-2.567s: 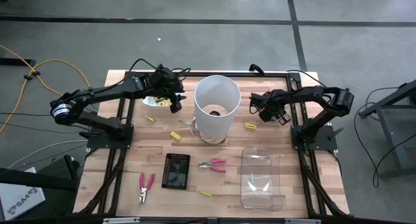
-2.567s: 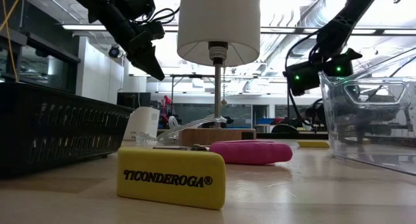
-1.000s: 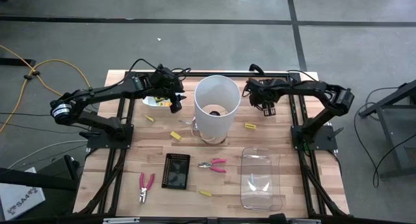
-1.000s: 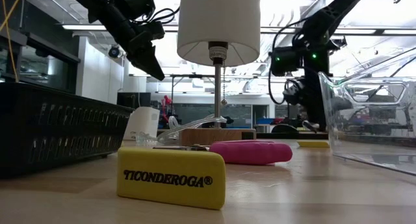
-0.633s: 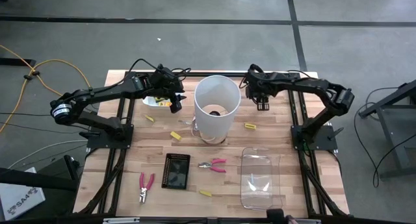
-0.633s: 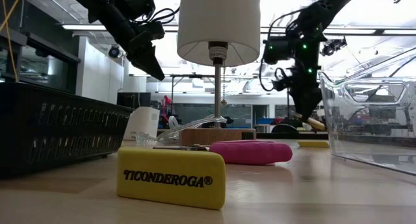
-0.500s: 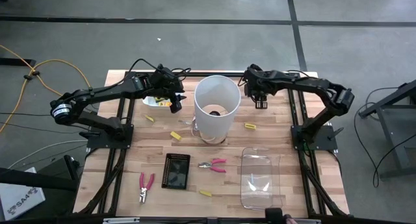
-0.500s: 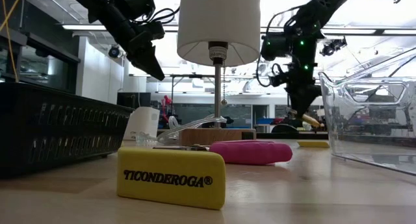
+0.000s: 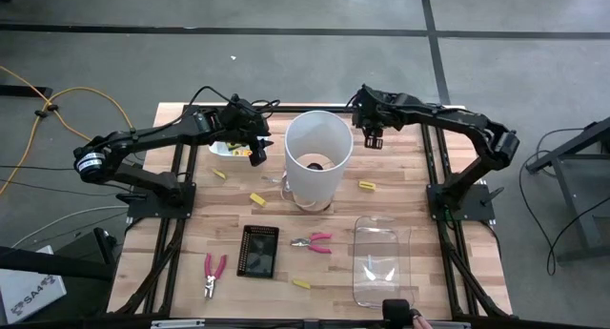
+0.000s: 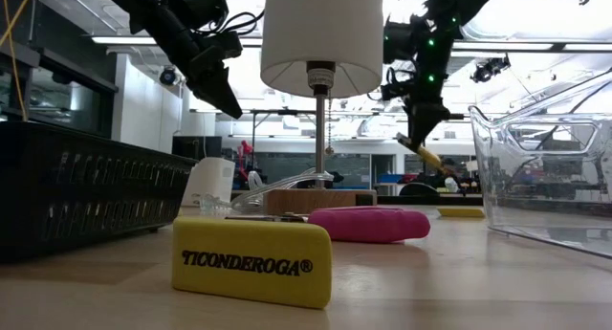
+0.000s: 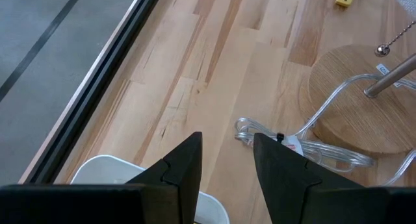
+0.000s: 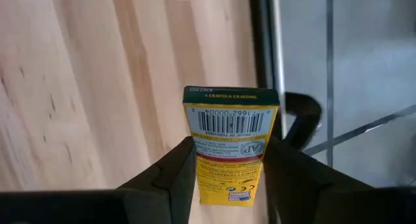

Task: Pick & Place School Supplies
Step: Put the crayon box into the white bin

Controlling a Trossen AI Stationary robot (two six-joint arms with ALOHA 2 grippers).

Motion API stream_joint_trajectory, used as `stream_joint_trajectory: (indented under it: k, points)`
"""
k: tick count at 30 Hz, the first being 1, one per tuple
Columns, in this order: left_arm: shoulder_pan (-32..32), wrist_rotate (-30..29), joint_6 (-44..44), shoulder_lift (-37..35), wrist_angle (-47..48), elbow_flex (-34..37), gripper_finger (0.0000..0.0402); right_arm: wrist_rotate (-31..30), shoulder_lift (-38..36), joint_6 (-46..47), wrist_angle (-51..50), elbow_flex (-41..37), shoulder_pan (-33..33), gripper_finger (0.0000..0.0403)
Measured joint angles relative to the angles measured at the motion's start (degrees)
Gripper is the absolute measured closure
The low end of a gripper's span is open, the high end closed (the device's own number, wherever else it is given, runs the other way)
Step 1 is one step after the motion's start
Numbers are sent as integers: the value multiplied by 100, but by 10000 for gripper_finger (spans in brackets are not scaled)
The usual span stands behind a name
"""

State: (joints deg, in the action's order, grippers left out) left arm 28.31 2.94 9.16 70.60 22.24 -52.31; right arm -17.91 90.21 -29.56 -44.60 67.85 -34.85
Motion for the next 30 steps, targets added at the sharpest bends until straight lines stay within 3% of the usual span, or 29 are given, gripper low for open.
stream_joint_trajectory:
  k: [30]
  points:
    - [0, -18, 590, -2, -909, 0, 269, 209, -3, 587, 460, 1890, 545, 244]
